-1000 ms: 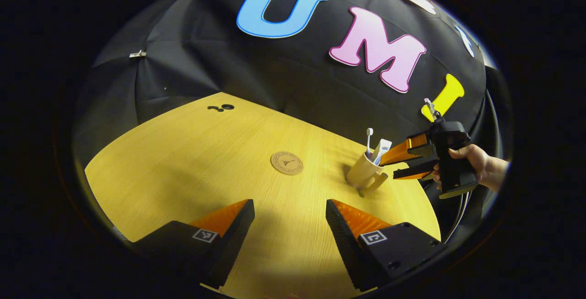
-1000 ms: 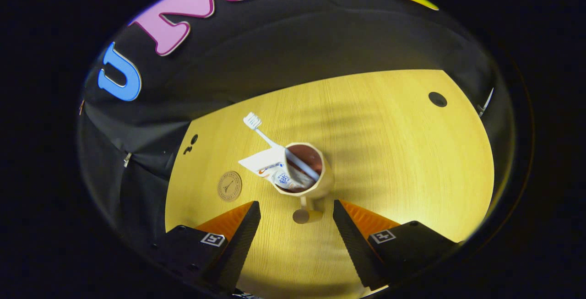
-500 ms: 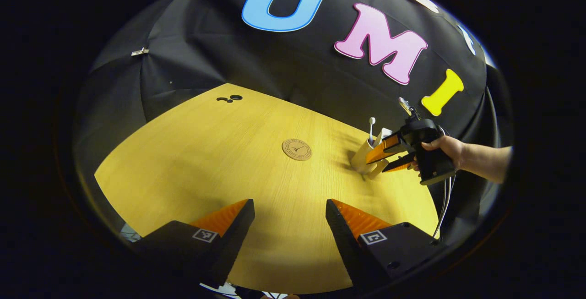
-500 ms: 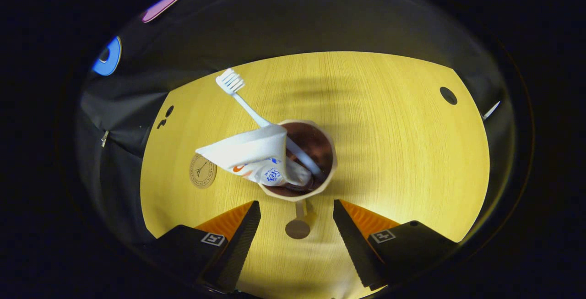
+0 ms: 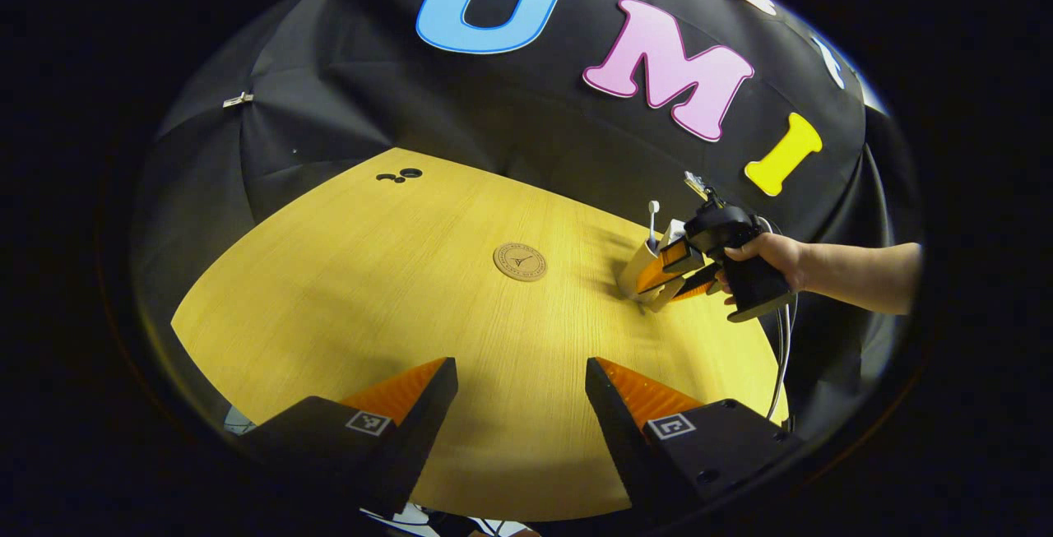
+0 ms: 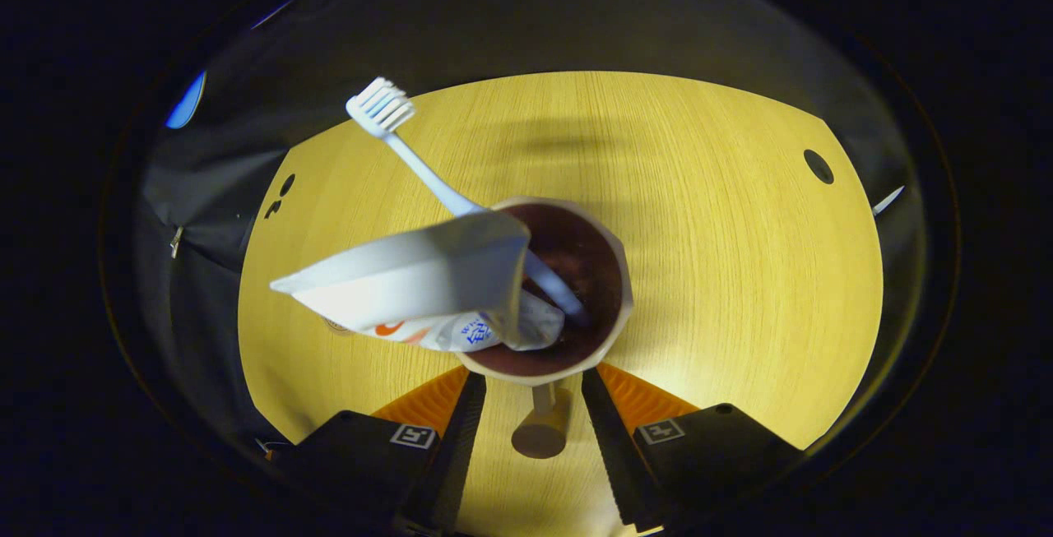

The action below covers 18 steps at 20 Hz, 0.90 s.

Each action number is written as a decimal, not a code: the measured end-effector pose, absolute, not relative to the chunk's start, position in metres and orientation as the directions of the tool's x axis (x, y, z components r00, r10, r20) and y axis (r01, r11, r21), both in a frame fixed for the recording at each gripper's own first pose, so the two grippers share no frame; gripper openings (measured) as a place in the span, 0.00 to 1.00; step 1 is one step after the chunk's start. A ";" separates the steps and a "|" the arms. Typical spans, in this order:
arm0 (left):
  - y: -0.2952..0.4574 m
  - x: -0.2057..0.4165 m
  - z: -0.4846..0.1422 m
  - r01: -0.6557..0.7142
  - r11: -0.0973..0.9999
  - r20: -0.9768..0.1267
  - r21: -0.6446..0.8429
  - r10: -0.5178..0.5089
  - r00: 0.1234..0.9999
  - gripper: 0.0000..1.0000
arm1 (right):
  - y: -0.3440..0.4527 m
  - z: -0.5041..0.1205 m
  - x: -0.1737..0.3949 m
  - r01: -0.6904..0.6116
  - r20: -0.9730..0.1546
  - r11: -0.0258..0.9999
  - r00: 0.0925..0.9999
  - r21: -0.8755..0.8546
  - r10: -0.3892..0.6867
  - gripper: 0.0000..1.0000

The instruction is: Put the toothbrush and toothpaste on the desktop into the cup, then pick up the cup and place it on the coaster on the desktop.

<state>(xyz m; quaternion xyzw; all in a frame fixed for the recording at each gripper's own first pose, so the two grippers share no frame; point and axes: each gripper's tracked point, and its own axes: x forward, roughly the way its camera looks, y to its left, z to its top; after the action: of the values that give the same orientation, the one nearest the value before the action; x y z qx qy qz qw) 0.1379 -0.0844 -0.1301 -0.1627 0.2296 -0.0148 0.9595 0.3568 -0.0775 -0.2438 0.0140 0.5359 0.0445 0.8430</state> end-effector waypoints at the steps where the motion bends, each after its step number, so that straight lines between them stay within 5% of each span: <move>1: -0.086 0.138 -0.130 -0.044 0.947 -0.438 -0.319 -0.106 0.893 0.97 | -0.079 -0.245 0.359 -0.060 -0.902 0.996 0.423 0.064 0.084 0.61; 3: -0.089 0.136 -0.131 -0.039 0.947 -0.443 -0.318 -0.113 0.889 0.97 | -0.081 -0.245 0.355 -0.070 -0.907 0.996 0.414 0.054 0.078 0.36; 4: -0.090 0.136 -0.131 -0.036 0.948 -0.444 -0.316 -0.114 0.889 0.97 | -0.082 -0.246 0.355 -0.074 -0.908 0.996 0.412 0.049 0.075 0.42; 7: -0.092 0.137 -0.133 -0.033 0.947 -0.448 -0.318 -0.119 0.886 0.97 | -0.087 -0.246 0.358 -0.080 -0.908 0.997 0.418 0.011 0.043 0.29; 14: -0.094 0.134 -0.137 -0.039 0.942 -0.455 -0.333 -0.124 0.882 0.97 | -0.090 -0.240 0.357 -0.097 -0.891 0.995 0.454 -0.037 0.011 0.17; 15: -0.092 0.134 -0.138 -0.043 0.942 -0.458 -0.333 -0.122 0.881 0.97 | -0.089 -0.240 0.356 -0.104 -0.889 0.994 0.457 -0.038 0.014 0.29; 18: -0.088 0.132 -0.140 -0.051 0.940 -0.460 -0.337 -0.117 0.880 0.97 | -0.084 -0.233 0.354 -0.120 -0.879 0.992 0.477 -0.038 0.024 0.23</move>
<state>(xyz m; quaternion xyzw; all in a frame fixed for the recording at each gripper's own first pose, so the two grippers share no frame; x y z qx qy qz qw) 0.1316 -0.0884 -0.1405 -0.1722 0.2442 -0.0173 0.9541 0.3542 -0.0844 -0.2325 -0.0470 0.5097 0.0418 0.8580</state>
